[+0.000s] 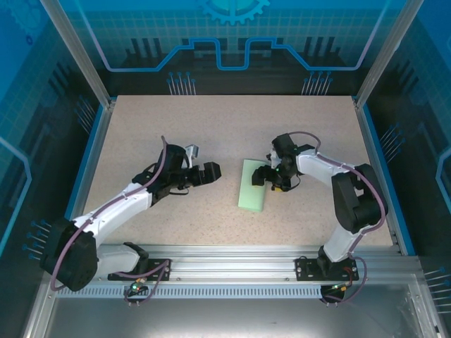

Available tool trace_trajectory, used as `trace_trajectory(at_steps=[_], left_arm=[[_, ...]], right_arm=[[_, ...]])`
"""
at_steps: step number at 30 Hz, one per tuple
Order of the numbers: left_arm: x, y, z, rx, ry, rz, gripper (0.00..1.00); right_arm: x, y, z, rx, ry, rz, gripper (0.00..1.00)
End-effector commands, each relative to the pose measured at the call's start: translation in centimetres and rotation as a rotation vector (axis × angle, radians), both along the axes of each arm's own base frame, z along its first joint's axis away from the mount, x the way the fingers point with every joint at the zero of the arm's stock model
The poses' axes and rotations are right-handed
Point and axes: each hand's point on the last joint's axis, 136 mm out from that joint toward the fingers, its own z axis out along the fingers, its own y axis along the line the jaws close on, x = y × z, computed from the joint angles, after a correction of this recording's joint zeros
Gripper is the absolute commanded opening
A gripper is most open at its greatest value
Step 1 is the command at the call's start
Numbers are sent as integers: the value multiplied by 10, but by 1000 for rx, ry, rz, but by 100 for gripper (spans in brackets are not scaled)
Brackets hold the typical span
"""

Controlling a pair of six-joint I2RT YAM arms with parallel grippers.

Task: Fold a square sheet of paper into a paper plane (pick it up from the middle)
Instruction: Fold the square sheet of paper in half at the center of the table.

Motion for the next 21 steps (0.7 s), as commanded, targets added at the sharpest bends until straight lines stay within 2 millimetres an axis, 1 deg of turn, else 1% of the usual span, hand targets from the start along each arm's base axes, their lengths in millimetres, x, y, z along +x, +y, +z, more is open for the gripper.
trace_trajectory(at_steps=[1,3,5,8,10,12,15,16,18,21], left_arm=[[-2,-3,14,-35,-98,-20,99],[-5,-3,11,-44,-124,-26,98],[-10,-6,12,-63,-182,-67,98],[-18,-2,9,-40,-261,-93,98],[-24,2,10,-23,-302,-104,98],[-27,8,9,11,-304,-98,98],[-26,24,-1,92,-227,-29,98],[-25,24,-2,104,-223,-31,99],[-28,18,-2,84,-227,-70,98],[-26,16,-1,40,-241,-50,98]], right_arm=[[2,-11,6,-33,-11,-15,81],[2,-10,2,-30,1,-15,81],[2,-9,-2,-34,11,-13,80],[1,-11,-5,-44,18,-17,80],[1,-12,-5,-48,17,-22,80],[1,-13,-6,-53,17,-27,80],[2,-14,-5,-56,14,-42,80],[2,-13,-5,-53,11,-44,80],[3,-11,-3,-41,2,-48,80],[3,-11,-2,-46,-2,-46,80]])
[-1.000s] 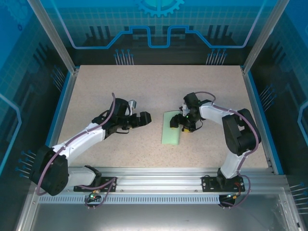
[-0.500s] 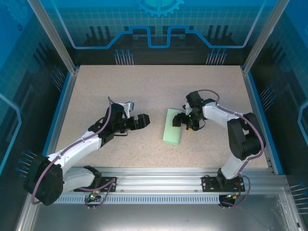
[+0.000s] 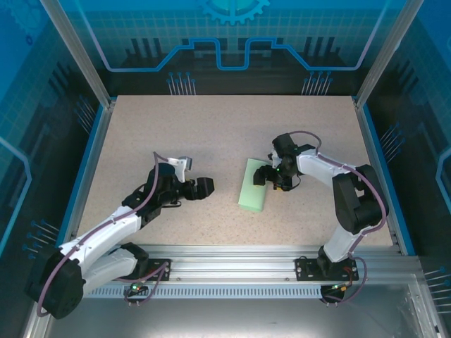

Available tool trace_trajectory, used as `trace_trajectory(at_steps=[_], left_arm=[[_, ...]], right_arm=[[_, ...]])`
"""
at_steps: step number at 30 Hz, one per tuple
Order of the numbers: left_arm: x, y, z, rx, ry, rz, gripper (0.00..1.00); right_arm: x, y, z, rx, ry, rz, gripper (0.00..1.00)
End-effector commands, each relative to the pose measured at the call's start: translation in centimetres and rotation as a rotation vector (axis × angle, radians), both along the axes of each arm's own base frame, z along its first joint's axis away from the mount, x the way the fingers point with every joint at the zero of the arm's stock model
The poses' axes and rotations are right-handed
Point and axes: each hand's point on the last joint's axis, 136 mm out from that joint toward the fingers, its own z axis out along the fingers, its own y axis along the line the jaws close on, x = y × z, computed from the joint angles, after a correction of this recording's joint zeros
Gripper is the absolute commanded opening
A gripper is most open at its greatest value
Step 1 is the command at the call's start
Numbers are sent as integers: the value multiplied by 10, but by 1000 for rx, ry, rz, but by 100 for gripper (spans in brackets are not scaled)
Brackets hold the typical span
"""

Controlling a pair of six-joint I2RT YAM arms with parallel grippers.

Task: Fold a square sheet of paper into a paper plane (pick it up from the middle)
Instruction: Fold the square sheet of paper in half at the center of the table.

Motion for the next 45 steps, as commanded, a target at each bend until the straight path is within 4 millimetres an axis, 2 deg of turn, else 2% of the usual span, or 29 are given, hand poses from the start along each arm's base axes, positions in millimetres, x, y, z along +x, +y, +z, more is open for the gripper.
trace_trajectory(at_steps=[1,7,15,36,45], left_arm=[[3,-1,3,-17,-32,7,99],[4,4,1,-13,-55,35,98],[3,-3,0,-28,-42,1,99],[14,-40,-4,-107,72,-116,99],[15,-54,-6,-105,95,-151,98]], right_arm=[[0,-6,-1,-12,8,-27,80],[-2,-7,-5,-5,17,-39,80],[-1,-11,-11,-26,26,-47,82],[-9,-22,-34,-122,96,-17,80],[0,-17,-30,-81,92,-52,82]])
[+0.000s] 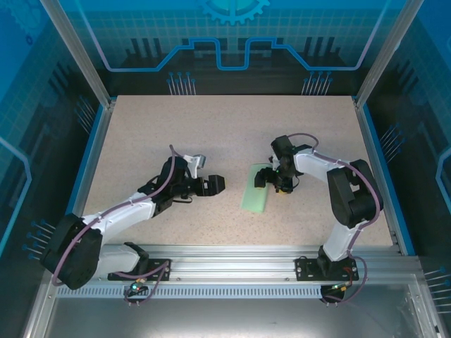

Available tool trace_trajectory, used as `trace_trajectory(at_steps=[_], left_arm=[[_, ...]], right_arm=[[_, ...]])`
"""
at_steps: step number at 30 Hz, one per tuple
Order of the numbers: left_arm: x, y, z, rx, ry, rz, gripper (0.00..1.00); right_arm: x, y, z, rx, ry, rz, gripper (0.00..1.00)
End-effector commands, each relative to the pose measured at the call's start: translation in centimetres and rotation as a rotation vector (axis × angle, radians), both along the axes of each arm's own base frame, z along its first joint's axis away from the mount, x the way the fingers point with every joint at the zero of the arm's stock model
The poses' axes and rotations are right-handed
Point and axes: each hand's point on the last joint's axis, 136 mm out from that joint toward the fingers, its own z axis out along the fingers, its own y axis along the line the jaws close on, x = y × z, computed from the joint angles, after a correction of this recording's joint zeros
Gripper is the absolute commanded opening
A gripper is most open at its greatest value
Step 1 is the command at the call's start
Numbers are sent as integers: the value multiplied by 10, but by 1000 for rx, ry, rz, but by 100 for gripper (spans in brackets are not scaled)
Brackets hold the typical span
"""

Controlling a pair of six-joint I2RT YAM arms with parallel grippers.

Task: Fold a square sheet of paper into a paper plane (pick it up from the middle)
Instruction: Fold the square sheet of paper in half at the center of the table.

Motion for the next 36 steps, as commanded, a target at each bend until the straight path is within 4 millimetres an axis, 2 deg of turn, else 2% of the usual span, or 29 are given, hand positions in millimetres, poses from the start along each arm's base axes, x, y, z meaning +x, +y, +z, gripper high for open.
trace_trajectory(at_steps=[1,15,26,36], left_arm=[[3,-13,13,-32,-11,-40,98],[1,-20,10,-19,-6,-55,99],[5,-20,9,-8,6,-45,98],[5,-21,6,-7,25,-42,99]], right_arm=[[2,-7,-9,-16,38,-31,83],[-8,-13,-25,-51,79,-33,83],[-6,-11,-24,-58,80,-30,82],[-10,-12,-31,-133,106,-5,83]])
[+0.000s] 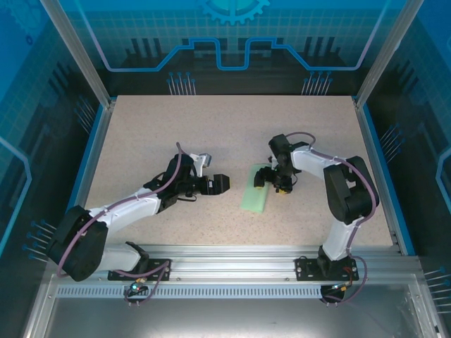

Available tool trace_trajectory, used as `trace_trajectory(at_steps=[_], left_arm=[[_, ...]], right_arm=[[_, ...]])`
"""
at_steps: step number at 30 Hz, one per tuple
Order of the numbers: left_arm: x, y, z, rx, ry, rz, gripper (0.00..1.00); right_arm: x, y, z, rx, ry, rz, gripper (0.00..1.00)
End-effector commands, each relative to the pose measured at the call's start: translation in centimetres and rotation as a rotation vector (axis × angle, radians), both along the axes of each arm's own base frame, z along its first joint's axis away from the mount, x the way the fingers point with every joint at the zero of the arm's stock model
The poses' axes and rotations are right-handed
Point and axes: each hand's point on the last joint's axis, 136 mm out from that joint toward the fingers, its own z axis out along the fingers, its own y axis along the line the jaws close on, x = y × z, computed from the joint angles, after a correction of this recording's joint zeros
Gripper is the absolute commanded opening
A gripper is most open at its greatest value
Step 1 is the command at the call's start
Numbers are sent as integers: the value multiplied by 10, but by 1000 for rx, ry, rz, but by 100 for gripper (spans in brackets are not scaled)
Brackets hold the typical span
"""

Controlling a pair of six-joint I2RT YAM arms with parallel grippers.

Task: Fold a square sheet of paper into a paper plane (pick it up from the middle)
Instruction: Fold the square sheet of paper in half at the center of the table.

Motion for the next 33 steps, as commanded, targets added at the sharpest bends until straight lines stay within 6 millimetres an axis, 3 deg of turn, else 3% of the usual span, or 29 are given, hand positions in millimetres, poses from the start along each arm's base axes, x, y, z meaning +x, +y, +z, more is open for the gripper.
trace_trajectory(at_steps=[1,23,29,31,33], left_arm=[[2,-6,9,-13,-2,-10,99],[7,-11,0,1,40,-23,95],[17,-26,-19,39,160,-32,50],[21,-37,-23,36,190,-51,32],[25,-50,-27,35,216,-66,8]], right_arm=[[-11,-11,-27,-88,63,9,83],[-16,-23,-36,-170,102,17,82],[-16,-24,-37,-173,105,16,82],[-16,-24,-37,-175,105,14,82],[-16,-24,-37,-176,107,13,82]])
